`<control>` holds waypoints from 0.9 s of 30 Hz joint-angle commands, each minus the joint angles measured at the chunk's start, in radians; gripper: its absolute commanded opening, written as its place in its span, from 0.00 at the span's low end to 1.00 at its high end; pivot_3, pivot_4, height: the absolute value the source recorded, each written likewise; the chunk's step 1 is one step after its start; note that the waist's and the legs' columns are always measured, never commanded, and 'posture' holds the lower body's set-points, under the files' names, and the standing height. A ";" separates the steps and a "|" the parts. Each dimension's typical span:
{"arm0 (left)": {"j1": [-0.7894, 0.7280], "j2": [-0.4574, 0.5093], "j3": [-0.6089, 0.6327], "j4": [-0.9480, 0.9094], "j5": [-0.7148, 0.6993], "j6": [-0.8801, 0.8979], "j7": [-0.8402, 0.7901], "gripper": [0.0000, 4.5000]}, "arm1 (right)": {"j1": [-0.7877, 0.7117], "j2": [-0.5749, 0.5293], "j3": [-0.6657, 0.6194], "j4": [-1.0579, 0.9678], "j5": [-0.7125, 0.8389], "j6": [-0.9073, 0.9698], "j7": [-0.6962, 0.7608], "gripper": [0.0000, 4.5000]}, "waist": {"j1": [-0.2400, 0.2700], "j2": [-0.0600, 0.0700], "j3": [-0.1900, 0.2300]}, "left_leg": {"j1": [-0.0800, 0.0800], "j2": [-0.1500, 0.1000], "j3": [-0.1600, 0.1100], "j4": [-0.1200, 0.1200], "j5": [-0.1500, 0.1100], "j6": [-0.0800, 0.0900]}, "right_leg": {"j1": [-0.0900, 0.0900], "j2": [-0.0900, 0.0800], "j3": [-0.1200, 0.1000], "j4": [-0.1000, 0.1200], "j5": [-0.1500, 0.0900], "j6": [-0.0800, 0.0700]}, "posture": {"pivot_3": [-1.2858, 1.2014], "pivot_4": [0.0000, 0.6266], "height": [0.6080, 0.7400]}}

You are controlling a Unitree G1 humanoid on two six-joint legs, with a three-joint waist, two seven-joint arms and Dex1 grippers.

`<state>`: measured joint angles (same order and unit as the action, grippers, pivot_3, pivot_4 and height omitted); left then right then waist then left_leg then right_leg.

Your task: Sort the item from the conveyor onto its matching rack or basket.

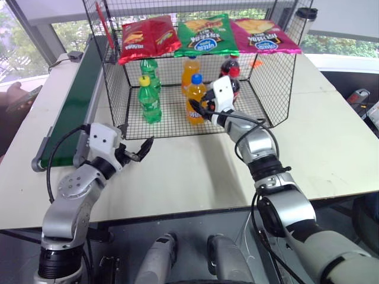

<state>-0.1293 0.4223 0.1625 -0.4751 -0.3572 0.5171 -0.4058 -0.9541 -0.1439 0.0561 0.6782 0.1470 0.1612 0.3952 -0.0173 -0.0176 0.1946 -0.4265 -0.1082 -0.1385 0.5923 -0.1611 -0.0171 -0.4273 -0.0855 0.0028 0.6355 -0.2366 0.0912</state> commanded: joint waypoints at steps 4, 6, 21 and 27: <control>-0.027 0.011 -0.014 -0.007 0.007 -0.023 -0.007 1.00 | -0.072 0.015 -0.047 0.033 0.000 -0.089 -0.014 0.76 | 0.000 0.000 0.000 | 0.000 0.000 0.000 0.000 0.000 0.000 | 0.000 0.000 0.000 0.000 0.000 0.000 | 0.52 0.24 0.99; -0.029 0.012 -0.015 -0.003 0.007 -0.025 -0.010 1.00 | -0.071 0.015 -0.051 0.040 -0.003 -0.095 -0.012 0.98 | -0.001 0.000 0.000 | 0.000 0.000 0.000 0.000 0.000 0.000 | 0.000 0.001 0.000 0.000 0.000 0.000 | 0.52 0.24 0.99; -0.028 0.002 -0.029 0.019 0.014 -0.040 -0.009 1.00 | 0.072 -0.076 -0.040 -0.277 0.005 0.092 0.067 0.99 | 0.004 0.001 0.000 | 0.001 0.001 0.001 0.000 0.000 0.000 | 0.000 0.002 0.003 0.000 0.000 -0.001 | 0.52 0.24 0.99; -0.010 -0.018 -0.060 0.026 0.024 -0.053 -0.011 1.00 | 0.224 -0.163 -0.044 -0.512 0.029 0.246 0.107 0.99 | 0.004 0.001 0.000 | 0.001 0.001 0.002 0.000 0.000 0.000 | 0.000 0.002 0.005 0.000 0.000 -0.001 | 0.52 0.24 0.99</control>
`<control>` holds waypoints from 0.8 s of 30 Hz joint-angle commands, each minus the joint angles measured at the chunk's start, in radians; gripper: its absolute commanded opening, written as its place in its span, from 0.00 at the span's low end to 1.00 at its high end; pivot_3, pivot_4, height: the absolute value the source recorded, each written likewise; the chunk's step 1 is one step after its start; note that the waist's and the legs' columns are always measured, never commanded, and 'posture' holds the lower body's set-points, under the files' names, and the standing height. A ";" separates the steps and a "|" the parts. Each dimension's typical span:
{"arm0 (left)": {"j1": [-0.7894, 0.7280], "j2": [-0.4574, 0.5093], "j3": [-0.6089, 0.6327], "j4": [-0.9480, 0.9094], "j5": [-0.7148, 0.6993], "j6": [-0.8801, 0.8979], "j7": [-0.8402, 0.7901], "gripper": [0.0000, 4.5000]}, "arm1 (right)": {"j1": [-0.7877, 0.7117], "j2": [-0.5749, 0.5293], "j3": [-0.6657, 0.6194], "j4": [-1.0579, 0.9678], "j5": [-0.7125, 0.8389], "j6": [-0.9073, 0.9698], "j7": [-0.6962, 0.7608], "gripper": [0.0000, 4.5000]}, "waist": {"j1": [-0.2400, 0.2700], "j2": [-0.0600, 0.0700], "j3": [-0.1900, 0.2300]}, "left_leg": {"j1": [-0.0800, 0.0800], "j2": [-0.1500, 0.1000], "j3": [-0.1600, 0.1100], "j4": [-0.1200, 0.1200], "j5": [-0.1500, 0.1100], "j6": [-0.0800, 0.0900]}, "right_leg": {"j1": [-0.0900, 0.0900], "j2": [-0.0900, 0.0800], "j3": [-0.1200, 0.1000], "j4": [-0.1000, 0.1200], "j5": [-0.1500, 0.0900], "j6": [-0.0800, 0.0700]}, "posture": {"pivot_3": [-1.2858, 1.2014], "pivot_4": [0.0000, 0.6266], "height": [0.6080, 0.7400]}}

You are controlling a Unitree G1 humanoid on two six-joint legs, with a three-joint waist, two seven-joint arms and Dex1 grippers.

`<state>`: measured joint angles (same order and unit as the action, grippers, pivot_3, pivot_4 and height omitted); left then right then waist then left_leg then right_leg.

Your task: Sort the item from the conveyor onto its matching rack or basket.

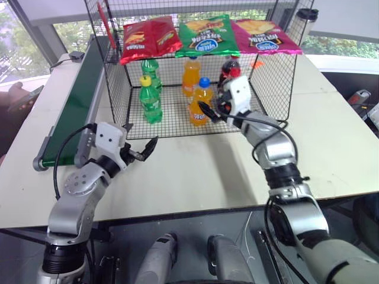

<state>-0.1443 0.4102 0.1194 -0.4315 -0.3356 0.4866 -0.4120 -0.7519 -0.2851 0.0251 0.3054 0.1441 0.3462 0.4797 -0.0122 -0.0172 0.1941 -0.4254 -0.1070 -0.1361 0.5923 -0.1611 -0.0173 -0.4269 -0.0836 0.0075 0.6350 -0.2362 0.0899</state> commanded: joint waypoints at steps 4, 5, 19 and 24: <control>0.032 -0.005 -0.030 -0.023 0.009 -0.026 -0.007 1.00 | 0.128 -0.069 0.011 -0.364 0.120 0.201 0.120 0.99 | -0.005 0.001 0.000 | 0.000 0.001 0.001 0.000 0.000 0.000 | -0.001 0.000 0.002 0.000 0.000 0.000 | 0.52 0.24 0.99; 0.043 -0.003 -0.035 -0.021 0.015 -0.024 -0.006 1.00 | 0.159 -0.083 0.022 -0.431 0.151 0.242 0.149 0.99 | -0.005 0.001 0.000 | 0.000 0.002 0.001 0.000 0.000 0.000 | -0.001 0.000 0.002 0.000 0.000 0.000 | 0.52 0.24 0.99; 0.093 -0.009 -0.065 -0.018 0.037 -0.029 -0.006 1.00 | 0.343 -0.121 0.057 -0.676 0.293 0.440 0.191 0.99 | 0.002 0.000 -0.001 | 0.000 0.002 0.002 0.001 -0.002 -0.002 | 0.000 -0.003 0.002 -0.002 -0.002 -0.004 | 0.52 0.24 0.99; 0.090 -0.011 -0.068 -0.005 0.034 -0.040 -0.017 1.00 | 0.379 -0.131 0.069 -0.679 0.283 0.432 0.183 0.99 | 0.002 0.001 -0.001 | 0.000 0.002 0.002 0.001 -0.001 -0.001 | 0.000 -0.003 0.002 -0.002 -0.002 -0.004 | 0.52 0.24 0.99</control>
<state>-0.0459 0.4007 0.0508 -0.4311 -0.3001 0.4715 -0.4189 -0.3762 -0.4107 0.0943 -0.3317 0.4216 0.7949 0.6665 -0.0102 -0.0167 0.1936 -0.4257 -0.1053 -0.1343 0.5930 -0.1621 -0.0180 -0.4266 -0.0864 0.0095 0.6331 -0.2381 0.0862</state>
